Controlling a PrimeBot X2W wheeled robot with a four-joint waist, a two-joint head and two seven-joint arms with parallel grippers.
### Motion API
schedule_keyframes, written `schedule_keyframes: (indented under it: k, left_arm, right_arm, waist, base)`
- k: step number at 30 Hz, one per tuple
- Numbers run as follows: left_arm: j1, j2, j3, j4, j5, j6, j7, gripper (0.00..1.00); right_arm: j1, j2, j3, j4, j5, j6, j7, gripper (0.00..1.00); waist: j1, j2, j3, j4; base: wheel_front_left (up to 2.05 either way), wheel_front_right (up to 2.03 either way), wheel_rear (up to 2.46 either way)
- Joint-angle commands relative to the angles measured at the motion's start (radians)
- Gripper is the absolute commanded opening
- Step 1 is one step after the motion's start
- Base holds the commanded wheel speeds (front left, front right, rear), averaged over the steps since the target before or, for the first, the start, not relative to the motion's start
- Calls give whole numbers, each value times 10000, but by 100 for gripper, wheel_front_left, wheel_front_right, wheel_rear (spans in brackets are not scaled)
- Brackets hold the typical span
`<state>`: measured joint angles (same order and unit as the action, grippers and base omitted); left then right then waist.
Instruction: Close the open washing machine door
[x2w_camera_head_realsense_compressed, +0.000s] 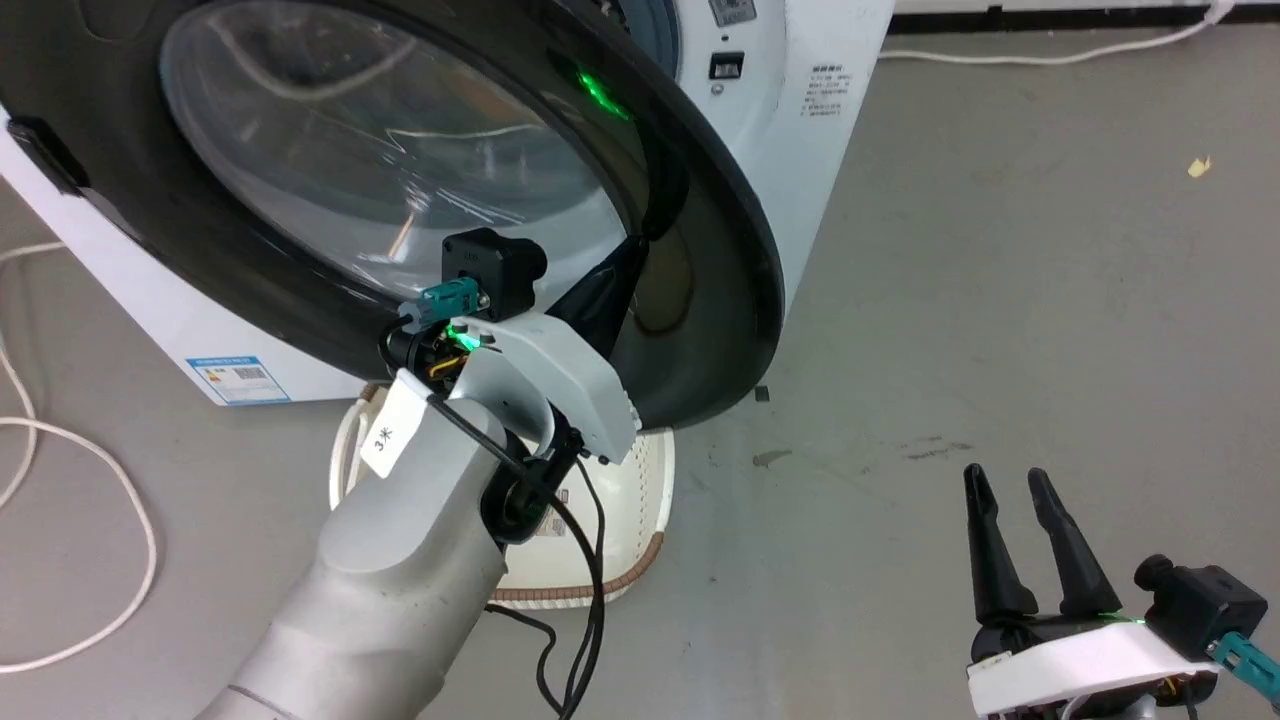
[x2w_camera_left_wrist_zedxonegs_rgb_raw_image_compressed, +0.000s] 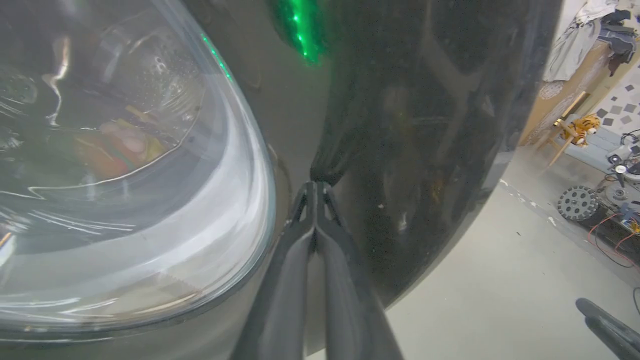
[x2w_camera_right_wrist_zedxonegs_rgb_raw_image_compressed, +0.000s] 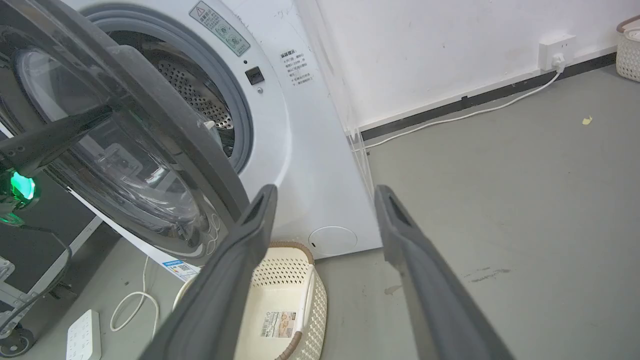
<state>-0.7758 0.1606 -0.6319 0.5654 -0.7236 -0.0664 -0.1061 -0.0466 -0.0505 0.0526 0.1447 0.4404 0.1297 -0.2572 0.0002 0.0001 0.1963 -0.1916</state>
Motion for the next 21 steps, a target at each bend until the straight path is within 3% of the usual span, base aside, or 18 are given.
schedule_keyframes:
  k: [1,5,6,8,13,21]
  left_arm:
    - [-143,-85,-15,243,-34,-151,-127,0]
    - [-75,-106,12,312,-279,-309,-175,0]
    - [198,150,359,-45,-597,-325,-503,0]
    - [285,253,486,-190,-633,-240,-634,0]
    - [840,940,1266,-1209,-288,710,-1336,0]
    - [2727,2005,2670,-3471,1645,2350,-1551,0]
  right_arm:
    - [-111,3,24,34,34,10,-45,100]
    - [-1,3,-15,64,-4,10,-45,100]
    - [192,3,-97,81,-101,10,-45,100]
    - [238,3,-105,81,-130,10,-45,100]
    - [442,3,-135,115,-254,10,-45,100]
    - [670,3,-150,167,-263,10,-45,100]
  waist:
    - [-2,-1,-173,98]
    - [-2,-1,-473,308]
    - [-2,-1,-912,678]
    - [-2,-1,-1007,765]
    - [-2,-1,-1497,1230]
    - [-2,-1,-1965,1667]
  base:
    - [0,0,0]
    - [0,0,0]
    - [0,0,0]
    - [0,0,0]
    - [0,0,0]
    - [0,0,0]
